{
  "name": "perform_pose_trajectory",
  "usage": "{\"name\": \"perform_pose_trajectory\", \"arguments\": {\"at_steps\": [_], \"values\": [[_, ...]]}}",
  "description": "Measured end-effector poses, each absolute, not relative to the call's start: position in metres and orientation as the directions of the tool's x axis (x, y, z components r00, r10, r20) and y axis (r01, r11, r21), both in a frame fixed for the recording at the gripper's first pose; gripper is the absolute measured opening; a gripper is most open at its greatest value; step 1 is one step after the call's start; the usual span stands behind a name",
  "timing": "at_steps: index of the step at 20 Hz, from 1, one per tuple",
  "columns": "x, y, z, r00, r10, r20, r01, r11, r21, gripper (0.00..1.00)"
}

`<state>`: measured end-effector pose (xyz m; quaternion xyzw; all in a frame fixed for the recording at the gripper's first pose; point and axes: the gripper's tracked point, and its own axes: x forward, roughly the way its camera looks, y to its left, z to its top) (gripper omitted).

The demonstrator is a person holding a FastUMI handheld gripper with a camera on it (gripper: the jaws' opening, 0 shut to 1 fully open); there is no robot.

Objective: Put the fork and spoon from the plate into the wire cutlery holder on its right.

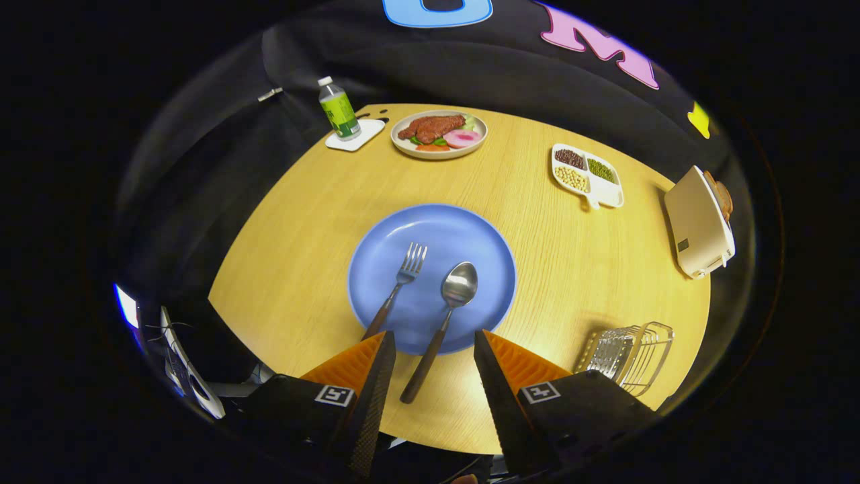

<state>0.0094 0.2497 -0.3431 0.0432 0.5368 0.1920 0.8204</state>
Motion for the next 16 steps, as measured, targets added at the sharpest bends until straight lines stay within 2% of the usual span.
{"name": "perform_pose_trajectory", "arguments": {"at_steps": [4, 5, 6, 9, 14, 15, 16], "values": [[0.017, 0.255, -0.376, 0.301, 0.314, -0.900, -0.252, 0.937, 0.242, 0.75], [0.015, 0.257, -0.383, 0.286, 0.308, -0.908, -0.249, 0.938, 0.240, 0.74], [0.013, 0.258, -0.388, 0.271, 0.296, -0.916, -0.244, 0.942, 0.233, 0.67], [0.013, 0.262, -0.405, 0.247, 0.268, -0.931, -0.226, 0.950, 0.214, 0.67], [0.021, 0.263, -0.419, 0.218, 0.215, -0.952, -0.169, 0.969, 0.180, 0.47], [0.022, 0.263, -0.425, 0.223, 0.204, -0.953, -0.165, 0.972, 0.169, 0.41], [0.024, 0.264, -0.426, 0.220, 0.202, -0.954, -0.155, 0.973, 0.170, 0.27]]}}
